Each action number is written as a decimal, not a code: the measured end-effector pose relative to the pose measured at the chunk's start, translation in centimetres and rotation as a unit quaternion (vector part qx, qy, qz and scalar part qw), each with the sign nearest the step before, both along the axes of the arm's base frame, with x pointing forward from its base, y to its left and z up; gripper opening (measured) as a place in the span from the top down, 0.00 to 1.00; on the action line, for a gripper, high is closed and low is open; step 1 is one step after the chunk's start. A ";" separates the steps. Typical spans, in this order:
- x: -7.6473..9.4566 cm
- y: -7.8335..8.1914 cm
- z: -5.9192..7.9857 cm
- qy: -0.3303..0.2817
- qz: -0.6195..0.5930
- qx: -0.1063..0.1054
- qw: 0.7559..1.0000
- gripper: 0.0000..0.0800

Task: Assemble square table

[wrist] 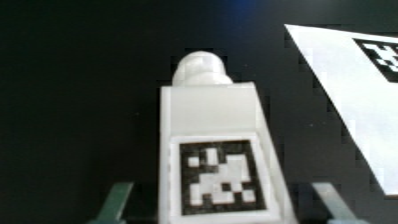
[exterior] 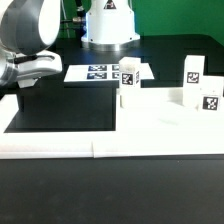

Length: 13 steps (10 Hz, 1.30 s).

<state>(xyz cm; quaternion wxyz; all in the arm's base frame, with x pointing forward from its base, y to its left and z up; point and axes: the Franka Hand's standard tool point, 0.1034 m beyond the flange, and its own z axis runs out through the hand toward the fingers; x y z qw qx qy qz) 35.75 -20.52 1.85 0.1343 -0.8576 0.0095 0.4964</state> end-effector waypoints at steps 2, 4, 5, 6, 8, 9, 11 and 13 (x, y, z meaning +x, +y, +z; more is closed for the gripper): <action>1.3 0.7 3.4 -0.009 -0.005 0.007 1.000 0.64; 1.1 1.0 3.7 -0.007 -0.005 0.010 1.000 0.64; 1.0 1.0 3.4 -0.003 -0.003 0.011 1.000 0.64; 0.7 1.5 3.6 0.021 -0.005 0.018 1.000 0.64; 2.8 4.1 5.3 0.073 0.011 0.035 0.997 0.64; 3.6 5.7 7.3 0.112 0.017 0.037 0.993 0.64; 5.4 6.9 8.7 0.114 0.022 0.028 0.993 0.64; 7.3 7.1 9.4 0.093 0.026 0.008 0.995 0.64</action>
Offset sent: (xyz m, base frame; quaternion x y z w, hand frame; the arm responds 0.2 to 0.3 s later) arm 0.0000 0.0000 0.0000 0.0000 -0.0650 0.0000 0.9979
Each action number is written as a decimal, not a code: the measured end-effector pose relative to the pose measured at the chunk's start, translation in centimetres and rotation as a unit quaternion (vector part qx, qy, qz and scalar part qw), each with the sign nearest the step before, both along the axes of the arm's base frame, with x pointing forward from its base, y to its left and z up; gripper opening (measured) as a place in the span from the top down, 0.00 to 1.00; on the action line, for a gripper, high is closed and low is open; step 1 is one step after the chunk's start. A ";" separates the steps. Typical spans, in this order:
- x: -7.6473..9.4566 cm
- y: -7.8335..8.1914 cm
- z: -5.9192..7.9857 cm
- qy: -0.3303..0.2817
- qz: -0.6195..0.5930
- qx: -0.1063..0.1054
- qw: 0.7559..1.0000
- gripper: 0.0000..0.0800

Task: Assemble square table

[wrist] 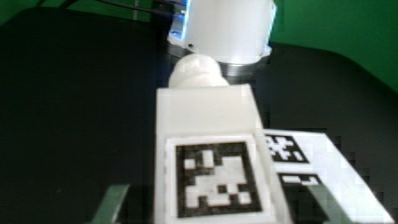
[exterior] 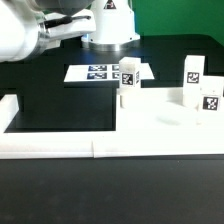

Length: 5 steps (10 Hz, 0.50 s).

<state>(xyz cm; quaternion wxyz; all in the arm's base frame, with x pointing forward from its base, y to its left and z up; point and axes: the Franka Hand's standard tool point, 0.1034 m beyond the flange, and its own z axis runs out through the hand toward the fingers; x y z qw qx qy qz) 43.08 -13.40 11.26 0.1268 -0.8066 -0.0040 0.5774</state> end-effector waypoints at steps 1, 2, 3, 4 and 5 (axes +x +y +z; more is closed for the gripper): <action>1.3 -0.6 -0.3 -0.059 0.015 0.007 0.998 0.64; 1.4 -0.6 -0.1 -0.094 0.010 0.004 0.995 0.64; 1.3 -0.7 -0.1 -0.114 0.008 0.002 0.993 0.64; 2.1 -0.7 -0.4 -0.156 0.004 -0.006 0.988 0.64; 3.3 0.3 -0.1 -0.213 -0.008 -0.021 0.977 0.64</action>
Offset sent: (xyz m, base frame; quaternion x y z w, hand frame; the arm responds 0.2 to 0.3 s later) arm 0.0000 0.0000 0.0000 0.0000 0.1938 0.0000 0.9810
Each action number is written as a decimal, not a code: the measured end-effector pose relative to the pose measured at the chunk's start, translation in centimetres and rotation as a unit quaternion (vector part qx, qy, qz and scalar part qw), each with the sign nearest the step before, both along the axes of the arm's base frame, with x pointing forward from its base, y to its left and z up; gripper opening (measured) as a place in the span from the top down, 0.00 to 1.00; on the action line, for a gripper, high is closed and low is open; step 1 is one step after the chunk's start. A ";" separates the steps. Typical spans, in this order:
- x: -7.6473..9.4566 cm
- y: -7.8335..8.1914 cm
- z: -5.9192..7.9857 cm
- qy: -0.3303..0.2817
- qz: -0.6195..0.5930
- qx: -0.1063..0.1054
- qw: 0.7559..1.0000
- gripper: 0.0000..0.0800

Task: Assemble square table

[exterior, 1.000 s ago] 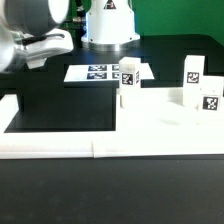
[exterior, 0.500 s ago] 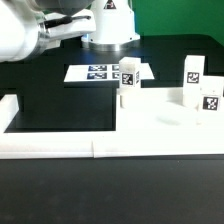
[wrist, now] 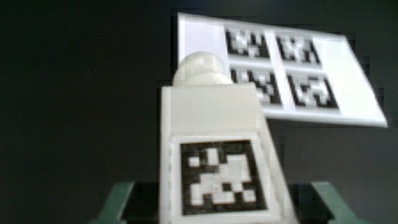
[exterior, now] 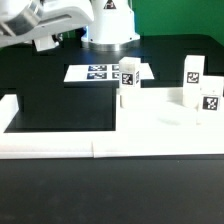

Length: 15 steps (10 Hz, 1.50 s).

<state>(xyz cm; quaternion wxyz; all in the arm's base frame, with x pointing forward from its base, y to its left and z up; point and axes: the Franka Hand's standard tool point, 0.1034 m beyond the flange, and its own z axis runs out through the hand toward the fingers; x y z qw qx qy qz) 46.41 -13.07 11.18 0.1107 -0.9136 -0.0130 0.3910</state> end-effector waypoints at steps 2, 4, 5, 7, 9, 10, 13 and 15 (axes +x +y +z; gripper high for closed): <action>3.0 3.2 2.0 -0.059 -0.021 -0.049 0.997 0.64; 5.7 4.3 3.1 -0.146 -0.007 -0.055 0.988 0.64; 5.3 4.0 2.8 -0.176 -0.017 -0.059 0.983 0.64; 6.0 3.6 2.8 -0.243 -0.023 -0.070 0.967 0.64; 7.5 4.8 2.5 -0.314 -0.049 -0.095 0.943 0.64; 8.4 6.6 2.4 -0.331 -0.059 -0.104 0.936 0.64; 13.0 11.4 2.4 -0.418 -0.113 -0.136 0.891 0.64; 13.2 11.2 2.1 -0.480 -0.103 -0.134 0.861 0.64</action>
Offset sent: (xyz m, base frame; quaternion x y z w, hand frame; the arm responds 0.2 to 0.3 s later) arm 0.0000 0.0000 0.0000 0.0000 0.1938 0.0000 0.9810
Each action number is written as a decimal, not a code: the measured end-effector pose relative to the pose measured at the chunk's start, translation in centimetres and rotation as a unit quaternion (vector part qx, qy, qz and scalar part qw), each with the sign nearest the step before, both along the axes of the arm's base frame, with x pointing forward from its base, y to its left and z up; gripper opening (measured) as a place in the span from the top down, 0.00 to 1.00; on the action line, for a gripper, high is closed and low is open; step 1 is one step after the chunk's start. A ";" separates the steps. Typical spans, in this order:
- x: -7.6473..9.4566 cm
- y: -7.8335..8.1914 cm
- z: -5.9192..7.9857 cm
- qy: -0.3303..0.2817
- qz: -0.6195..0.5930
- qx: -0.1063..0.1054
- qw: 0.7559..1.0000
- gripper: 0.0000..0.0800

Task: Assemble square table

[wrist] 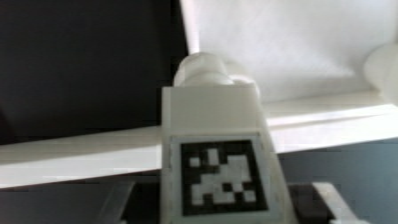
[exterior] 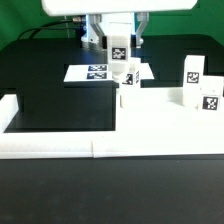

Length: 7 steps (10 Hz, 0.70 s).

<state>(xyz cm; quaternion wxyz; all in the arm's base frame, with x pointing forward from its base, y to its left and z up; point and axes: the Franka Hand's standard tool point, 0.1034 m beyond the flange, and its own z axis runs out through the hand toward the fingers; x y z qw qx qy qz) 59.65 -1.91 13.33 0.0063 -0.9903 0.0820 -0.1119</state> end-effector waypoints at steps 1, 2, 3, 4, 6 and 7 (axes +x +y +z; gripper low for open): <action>0.4 0.0 0.1 -0.044 0.001 -0.011 0.999 0.64; 0.3 -0.1 0.0 -0.077 0.001 -0.020 0.997 0.64; 0.1 -0.1 -0.2 -0.084 0.001 -0.022 0.996 0.64; 0.1 -0.1 -0.2 -0.079 0.001 -0.021 0.997 0.64; 0.0 0.2 -1.3 -0.092 -0.003 -0.024 0.995 0.64; 0.1 1.1 -1.9 -0.089 -0.003 -0.019 0.996 0.64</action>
Offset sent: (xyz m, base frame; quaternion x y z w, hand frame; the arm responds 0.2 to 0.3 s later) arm 0.0000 0.0000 0.0000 0.0000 0.0000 0.0000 1.0000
